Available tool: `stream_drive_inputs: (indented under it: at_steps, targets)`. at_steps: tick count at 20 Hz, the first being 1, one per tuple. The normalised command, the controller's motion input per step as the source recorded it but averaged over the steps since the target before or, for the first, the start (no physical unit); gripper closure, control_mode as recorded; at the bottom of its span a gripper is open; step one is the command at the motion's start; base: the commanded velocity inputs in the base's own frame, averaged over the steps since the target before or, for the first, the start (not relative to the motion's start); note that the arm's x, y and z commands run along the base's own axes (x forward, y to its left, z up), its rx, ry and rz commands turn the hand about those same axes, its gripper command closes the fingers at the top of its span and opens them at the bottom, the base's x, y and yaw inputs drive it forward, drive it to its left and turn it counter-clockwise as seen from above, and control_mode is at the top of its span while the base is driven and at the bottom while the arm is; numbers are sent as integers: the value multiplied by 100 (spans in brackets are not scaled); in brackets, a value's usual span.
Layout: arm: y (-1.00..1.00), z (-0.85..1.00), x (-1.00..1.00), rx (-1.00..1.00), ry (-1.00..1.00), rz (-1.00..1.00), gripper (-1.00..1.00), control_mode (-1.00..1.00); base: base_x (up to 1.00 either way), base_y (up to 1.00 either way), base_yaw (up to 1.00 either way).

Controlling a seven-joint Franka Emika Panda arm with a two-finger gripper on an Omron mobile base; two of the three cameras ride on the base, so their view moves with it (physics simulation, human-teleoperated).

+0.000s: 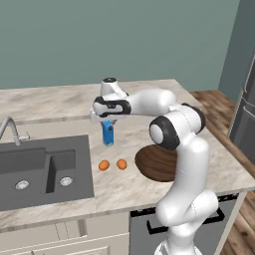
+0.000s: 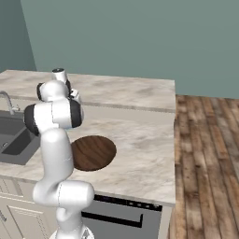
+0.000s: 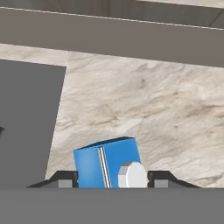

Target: Gather the eggs and milk located in the vicinity of the sink area and place them right next to the bowl.

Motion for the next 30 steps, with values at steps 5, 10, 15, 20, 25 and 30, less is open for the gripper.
stream_drive_inputs:
  at_steps: [5, 10, 15, 20, 25, 30]
  targets:
    - [-21, 93, -16, 0, 0, 0, 100, -100, 0, 0, 0]
    - [-88, 51, -63, 5, 3, 0, 100, -100, 0, 0, 0]
    - [-100, 7, -79, 7, 0, 2, 100, -100, 0, 0, 0]
    - [-100, 0, -84, 10, 0, 4, 100, -100, 0, 0, 0]
    - [-97, -4, -50, 5, 0, 4, 100, -100, 0, 0, 0]
    - [-80, 2, -17, 2, 0, 9, 100, -100, 0, 0, 0]
